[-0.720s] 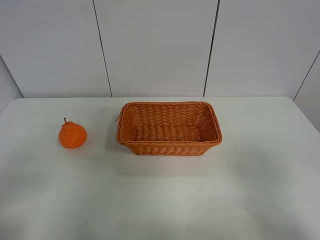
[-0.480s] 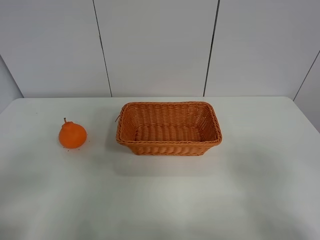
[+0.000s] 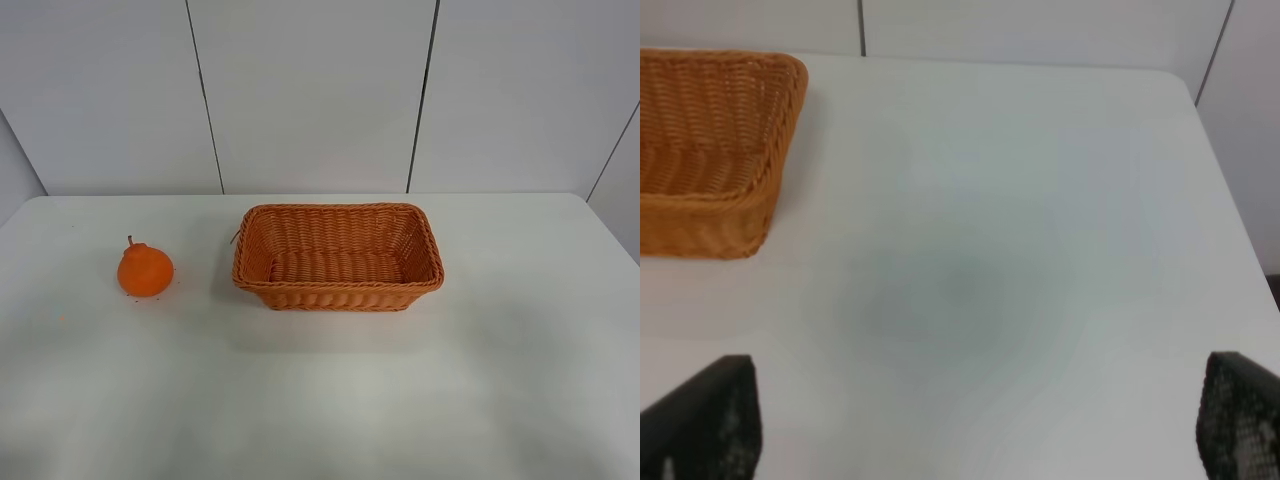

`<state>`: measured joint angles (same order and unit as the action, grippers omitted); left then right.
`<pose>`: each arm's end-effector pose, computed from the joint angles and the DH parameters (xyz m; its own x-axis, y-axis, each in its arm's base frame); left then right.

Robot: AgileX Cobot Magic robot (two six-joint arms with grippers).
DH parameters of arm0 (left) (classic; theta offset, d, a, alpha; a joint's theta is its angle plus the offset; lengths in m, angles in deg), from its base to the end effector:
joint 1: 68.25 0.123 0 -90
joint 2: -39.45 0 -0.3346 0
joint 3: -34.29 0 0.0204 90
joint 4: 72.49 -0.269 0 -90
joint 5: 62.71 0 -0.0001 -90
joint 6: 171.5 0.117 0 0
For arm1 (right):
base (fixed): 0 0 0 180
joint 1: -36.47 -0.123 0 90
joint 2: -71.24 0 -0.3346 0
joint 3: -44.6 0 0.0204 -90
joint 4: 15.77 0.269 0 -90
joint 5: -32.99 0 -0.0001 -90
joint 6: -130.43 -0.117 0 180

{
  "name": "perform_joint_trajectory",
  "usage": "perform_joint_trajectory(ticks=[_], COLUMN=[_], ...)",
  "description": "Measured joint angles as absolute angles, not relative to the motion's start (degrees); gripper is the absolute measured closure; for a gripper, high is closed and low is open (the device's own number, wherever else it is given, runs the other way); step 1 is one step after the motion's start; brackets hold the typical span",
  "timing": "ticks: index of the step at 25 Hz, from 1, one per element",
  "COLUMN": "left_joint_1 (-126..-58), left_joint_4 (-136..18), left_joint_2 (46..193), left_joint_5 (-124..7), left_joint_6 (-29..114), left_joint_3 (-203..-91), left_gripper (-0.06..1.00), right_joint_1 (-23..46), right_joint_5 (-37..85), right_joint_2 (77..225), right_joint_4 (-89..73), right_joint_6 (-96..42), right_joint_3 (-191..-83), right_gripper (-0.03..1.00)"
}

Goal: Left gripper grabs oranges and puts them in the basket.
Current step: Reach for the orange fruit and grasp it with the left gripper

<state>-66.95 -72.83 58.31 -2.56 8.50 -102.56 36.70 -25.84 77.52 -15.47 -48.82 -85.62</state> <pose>0.0103 0.0008 0.3131 -0.5322 -0.0091 -0.8466 -0.0255 0.9997 0.0052 -0.0147 0.0006 0.2774 -0.4208 -0.0087 -0.9071 -0.0044 1.0000 -0.0075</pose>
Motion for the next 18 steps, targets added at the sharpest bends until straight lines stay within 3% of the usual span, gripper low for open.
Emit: perform_joint_trajectory(ticks=[10,18], left_joint_1=[-67.0,-67.0], left_joint_4=[-72.5,-72.5], left_joint_2=[94.4,125.0], left_joint_5=[-4.8,-1.4], left_joint_6=[10.2,10.2], left_joint_3=[-121.1,-142.5], left_gripper=[0.11,0.11], right_joint_1=[36.7,36.7], right_joint_5=[-25.8,-25.8], right_joint_2=[77.5,77.5], right_joint_4=[-15.5,-15.5], right_joint_6=[-48.8,-48.8], right_joint_3=[-85.6,-85.6], right_gripper=[0.27,0.27])
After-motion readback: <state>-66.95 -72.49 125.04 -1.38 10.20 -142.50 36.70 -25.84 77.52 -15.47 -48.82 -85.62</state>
